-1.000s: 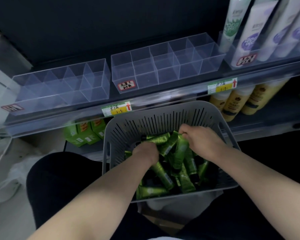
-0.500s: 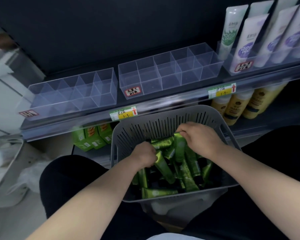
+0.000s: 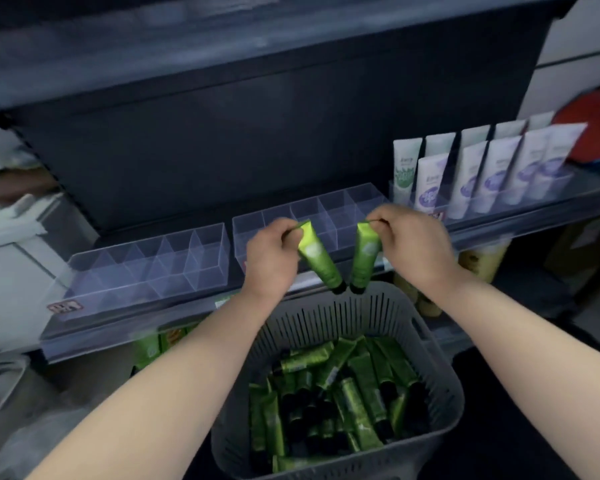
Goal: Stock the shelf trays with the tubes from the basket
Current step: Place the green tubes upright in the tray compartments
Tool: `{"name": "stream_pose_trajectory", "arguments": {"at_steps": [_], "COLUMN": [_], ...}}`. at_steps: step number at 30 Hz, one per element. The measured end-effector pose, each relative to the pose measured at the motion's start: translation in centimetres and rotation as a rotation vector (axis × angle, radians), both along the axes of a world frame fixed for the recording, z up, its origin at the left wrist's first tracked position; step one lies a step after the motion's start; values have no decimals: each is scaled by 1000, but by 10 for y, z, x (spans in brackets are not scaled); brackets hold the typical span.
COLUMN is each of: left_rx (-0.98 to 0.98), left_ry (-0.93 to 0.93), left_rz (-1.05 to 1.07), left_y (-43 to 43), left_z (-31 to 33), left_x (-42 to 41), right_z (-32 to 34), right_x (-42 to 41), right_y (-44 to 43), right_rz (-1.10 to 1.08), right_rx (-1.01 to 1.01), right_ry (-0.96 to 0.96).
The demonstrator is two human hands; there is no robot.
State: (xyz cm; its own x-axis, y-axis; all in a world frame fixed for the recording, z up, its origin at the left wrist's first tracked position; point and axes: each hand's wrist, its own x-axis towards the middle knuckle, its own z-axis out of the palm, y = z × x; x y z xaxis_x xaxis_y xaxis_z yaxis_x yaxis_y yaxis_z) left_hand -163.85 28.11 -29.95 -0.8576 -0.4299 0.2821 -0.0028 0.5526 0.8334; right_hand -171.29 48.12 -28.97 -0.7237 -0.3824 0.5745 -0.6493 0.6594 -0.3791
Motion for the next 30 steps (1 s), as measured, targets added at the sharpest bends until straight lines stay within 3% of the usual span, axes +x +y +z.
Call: {"name": "stream_pose_trajectory", "arguments": {"at_steps": [5, 9, 20, 30], "left_rx": [101, 112, -20, -312], "left_ry": [191, 211, 164, -117], "left_rz": [79, 104, 128, -35], "left_y": [-4, -5, -2, 15], "left_z": [45, 66, 71, 58], "left_x": [-45, -91, -189, -242], "right_z": [45, 60, 43, 52], "right_x": [-55, -101, -179, -182], "right_y": [-6, -20, -37, -42], "right_rz": [-67, -103, -33, -98], "right_rx": [-144, -148, 259, 498], "right_ry": [160, 171, -162, -52]}}
